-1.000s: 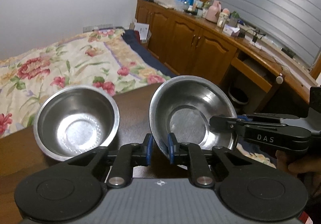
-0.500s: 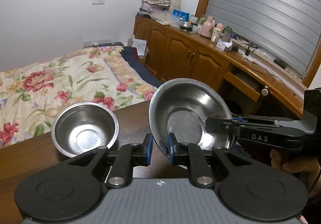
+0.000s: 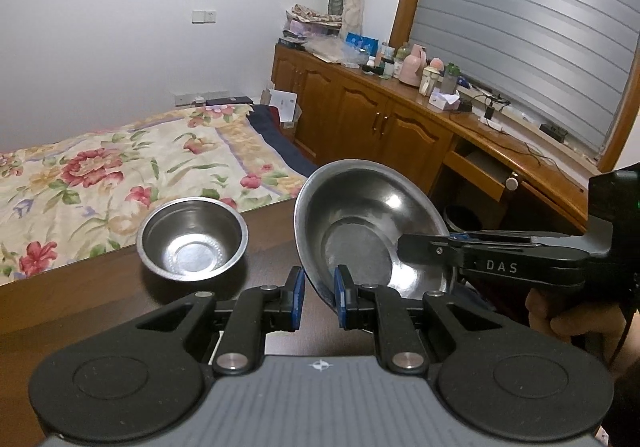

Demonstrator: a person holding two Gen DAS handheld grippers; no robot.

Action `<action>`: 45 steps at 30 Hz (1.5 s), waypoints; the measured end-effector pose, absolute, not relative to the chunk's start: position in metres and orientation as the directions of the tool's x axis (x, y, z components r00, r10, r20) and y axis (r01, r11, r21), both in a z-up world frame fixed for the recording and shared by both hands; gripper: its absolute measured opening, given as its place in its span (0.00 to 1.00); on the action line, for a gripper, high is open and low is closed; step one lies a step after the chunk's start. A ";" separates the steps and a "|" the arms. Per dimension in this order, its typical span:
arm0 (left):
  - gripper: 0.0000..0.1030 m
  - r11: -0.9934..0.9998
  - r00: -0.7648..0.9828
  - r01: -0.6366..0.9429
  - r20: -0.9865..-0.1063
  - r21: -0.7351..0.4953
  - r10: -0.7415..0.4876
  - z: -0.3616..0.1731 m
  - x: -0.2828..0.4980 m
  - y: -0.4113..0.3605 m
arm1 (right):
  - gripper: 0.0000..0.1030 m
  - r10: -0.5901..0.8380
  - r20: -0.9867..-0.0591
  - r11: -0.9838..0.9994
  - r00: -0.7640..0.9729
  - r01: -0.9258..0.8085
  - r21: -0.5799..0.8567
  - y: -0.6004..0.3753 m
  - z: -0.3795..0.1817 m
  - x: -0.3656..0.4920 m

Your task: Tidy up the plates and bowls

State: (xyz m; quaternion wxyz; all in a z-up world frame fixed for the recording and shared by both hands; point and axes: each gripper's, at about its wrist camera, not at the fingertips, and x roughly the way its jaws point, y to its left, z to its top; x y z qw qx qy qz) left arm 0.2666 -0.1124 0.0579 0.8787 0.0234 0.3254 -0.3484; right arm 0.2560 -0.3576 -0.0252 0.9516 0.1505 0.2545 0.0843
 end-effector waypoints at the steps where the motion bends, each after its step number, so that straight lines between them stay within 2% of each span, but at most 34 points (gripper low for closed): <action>1: 0.17 0.757 0.548 0.626 -0.586 -0.185 -0.597 0.059 0.264 -0.110 | 0.16 0.241 -0.458 0.940 0.855 -0.088 0.330 -0.356 -0.025 0.255; 30: 0.17 0.744 0.520 0.618 -0.578 -0.253 -0.629 0.018 0.196 -0.058 | 0.16 0.381 -0.495 0.904 0.781 -0.204 0.375 -0.314 -0.051 0.204; 38: 0.19 0.751 0.559 0.639 -0.571 -0.166 -0.601 0.004 0.165 -0.060 | 0.16 0.387 -0.491 0.901 0.780 -0.206 0.383 -0.310 -0.062 0.184; 45: 0.19 0.754 0.553 0.636 -0.585 -0.164 -0.593 -0.009 0.159 -0.060 | 0.16 0.376 -0.502 0.909 0.779 -0.203 0.365 -0.307 -0.071 0.173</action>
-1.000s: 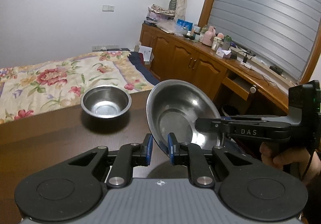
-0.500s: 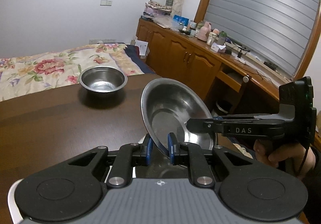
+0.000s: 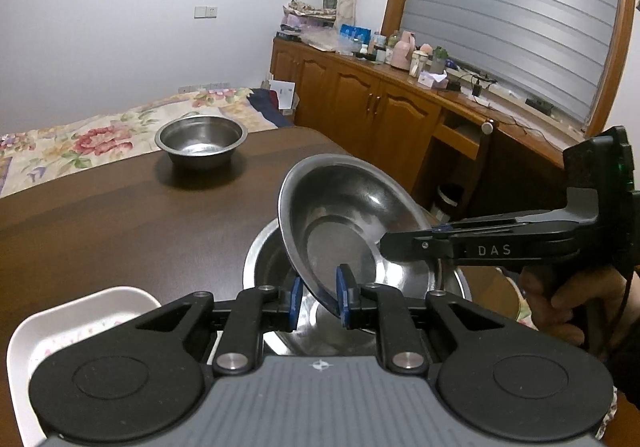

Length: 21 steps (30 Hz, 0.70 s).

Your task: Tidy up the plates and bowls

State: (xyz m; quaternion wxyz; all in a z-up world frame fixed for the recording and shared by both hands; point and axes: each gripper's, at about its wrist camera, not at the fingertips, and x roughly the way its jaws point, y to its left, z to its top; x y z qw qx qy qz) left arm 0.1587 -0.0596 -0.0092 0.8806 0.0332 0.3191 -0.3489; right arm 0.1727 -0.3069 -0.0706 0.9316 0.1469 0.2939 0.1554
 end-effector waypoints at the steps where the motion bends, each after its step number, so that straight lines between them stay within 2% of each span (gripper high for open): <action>1: 0.19 0.756 0.556 0.635 -0.587 -0.157 -0.589 -0.011 0.158 -0.060 | 0.16 0.371 -0.504 0.912 0.780 -0.204 0.355 -0.305 -0.071 0.171; 10: 0.20 0.764 0.585 0.641 -0.599 -0.071 -0.547 -0.020 0.154 -0.072 | 0.16 0.344 -0.507 0.929 0.791 -0.208 0.305 -0.302 -0.076 0.166; 21: 0.21 0.776 0.613 0.630 -0.610 -0.005 -0.502 -0.029 0.156 -0.076 | 0.16 0.278 -0.518 0.961 0.809 -0.231 0.154 -0.291 -0.075 0.164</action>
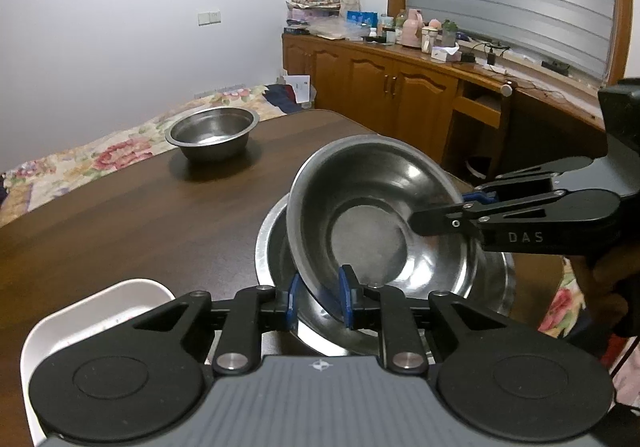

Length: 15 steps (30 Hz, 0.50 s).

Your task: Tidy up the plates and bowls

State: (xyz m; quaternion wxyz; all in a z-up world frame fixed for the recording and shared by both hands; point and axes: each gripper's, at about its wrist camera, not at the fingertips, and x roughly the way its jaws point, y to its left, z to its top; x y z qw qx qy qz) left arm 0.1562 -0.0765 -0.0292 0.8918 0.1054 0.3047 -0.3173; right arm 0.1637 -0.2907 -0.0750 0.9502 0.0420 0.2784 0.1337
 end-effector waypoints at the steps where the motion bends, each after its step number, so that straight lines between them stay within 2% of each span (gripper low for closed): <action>1: 0.20 0.777 0.615 0.629 -0.610 -0.002 -0.499 -0.030 0.156 -0.077 | 0.16 0.273 -0.518 0.962 0.811 -0.234 0.140 -0.290 -0.075 0.163; 9: 0.17 0.780 0.616 0.626 -0.615 0.003 -0.492 -0.036 0.157 -0.076 | 0.13 0.236 -0.536 0.967 0.811 -0.250 0.048 -0.288 -0.071 0.162; 15: 0.17 0.787 0.620 0.617 -0.611 -0.009 -0.493 -0.034 0.159 -0.074 | 0.13 0.232 -0.539 0.967 0.809 -0.254 0.036 -0.287 -0.069 0.166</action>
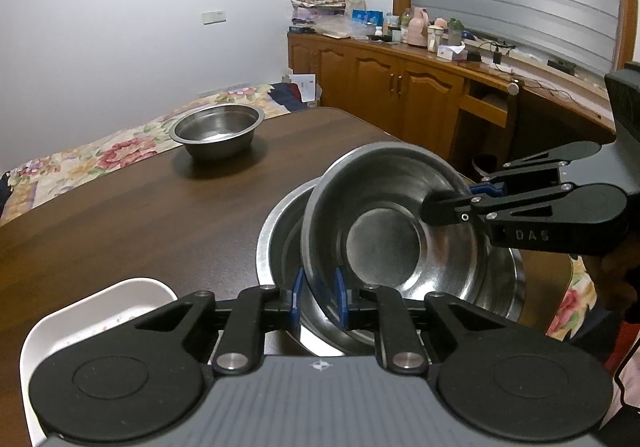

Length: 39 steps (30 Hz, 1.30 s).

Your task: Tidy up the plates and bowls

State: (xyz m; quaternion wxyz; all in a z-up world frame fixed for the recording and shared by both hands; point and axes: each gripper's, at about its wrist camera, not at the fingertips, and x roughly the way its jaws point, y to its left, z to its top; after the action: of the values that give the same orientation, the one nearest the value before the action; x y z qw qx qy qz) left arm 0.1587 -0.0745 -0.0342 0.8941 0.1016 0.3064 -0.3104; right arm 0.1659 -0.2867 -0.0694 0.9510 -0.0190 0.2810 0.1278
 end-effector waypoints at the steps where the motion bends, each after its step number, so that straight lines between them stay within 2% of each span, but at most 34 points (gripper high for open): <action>1: 0.17 0.788 0.621 0.615 -0.608 -0.013 -0.495 -0.034 0.157 -0.073 | 0.13 0.233 -0.540 0.966 0.809 -0.256 0.033 -0.286 -0.070 0.166; 11: 0.17 0.800 0.631 0.598 -0.591 -0.041 -0.503 -0.029 0.158 -0.068 | 0.14 0.213 -0.544 0.961 0.812 -0.276 -0.035 -0.276 -0.072 0.169; 21: 0.17 0.802 0.641 0.594 -0.569 -0.056 -0.515 -0.021 0.159 -0.065 | 0.14 0.226 -0.529 0.967 0.818 -0.254 0.020 -0.282 -0.066 0.174; 39: 0.17 0.820 0.690 0.571 -0.513 -0.049 -0.511 0.010 0.171 -0.059 | 0.14 0.230 -0.422 0.970 0.877 -0.243 0.023 -0.290 -0.027 0.168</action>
State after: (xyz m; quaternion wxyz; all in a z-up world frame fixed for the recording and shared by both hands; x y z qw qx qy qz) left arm 0.1707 -0.0593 0.0098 0.9174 0.0572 0.2611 -0.2948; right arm 0.1675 -0.2897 -0.0267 0.9686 -0.0152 0.2160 0.1220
